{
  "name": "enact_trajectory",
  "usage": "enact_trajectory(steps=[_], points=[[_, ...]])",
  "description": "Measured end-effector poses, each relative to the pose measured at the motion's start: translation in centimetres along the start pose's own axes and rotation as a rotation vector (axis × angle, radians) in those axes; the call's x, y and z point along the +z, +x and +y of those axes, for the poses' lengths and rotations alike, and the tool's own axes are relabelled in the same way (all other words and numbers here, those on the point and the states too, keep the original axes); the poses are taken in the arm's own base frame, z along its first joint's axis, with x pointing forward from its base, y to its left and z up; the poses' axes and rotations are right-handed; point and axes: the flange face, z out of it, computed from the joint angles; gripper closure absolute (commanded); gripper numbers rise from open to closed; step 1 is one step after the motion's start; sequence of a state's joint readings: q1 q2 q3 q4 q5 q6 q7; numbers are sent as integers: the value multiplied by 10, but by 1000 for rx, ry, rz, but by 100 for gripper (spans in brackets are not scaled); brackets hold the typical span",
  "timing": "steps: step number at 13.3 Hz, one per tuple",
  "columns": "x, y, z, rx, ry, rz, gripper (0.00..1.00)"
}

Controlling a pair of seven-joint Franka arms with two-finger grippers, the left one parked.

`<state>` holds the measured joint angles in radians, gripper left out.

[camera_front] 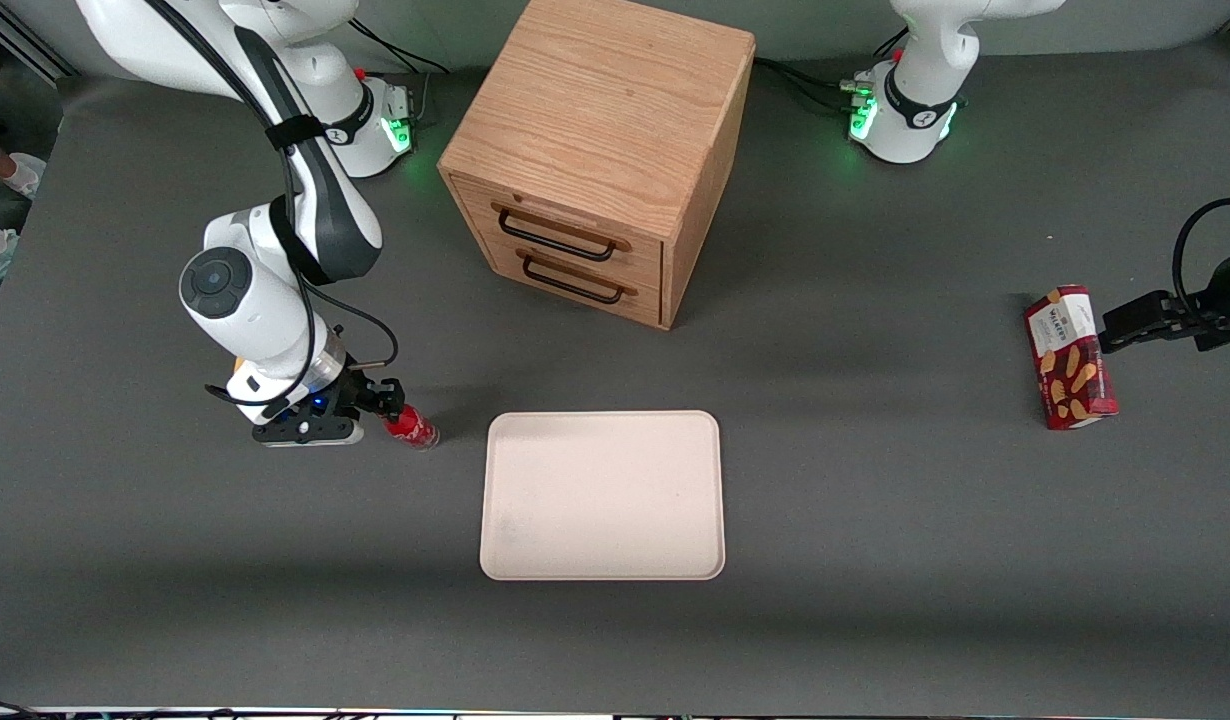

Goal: Place coke bottle on tray
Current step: 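Lower the open right gripper around the bottle's body and close it, then lift the held bottle and pull it back past the yellow toy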

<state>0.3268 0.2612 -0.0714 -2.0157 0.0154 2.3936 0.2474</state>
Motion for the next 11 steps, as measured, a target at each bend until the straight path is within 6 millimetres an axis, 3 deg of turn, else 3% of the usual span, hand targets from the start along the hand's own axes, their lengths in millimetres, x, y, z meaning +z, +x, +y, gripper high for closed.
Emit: enact_trajectory(steps=[2, 8, 9, 11], points=[[-1, 0, -1, -2, 1, 1, 100], [-7, 3, -5, -7, 1, -7, 100], [-16, 7, -7, -7, -4, -25, 100], [-53, 21, -11, -9, -12, -65, 100]])
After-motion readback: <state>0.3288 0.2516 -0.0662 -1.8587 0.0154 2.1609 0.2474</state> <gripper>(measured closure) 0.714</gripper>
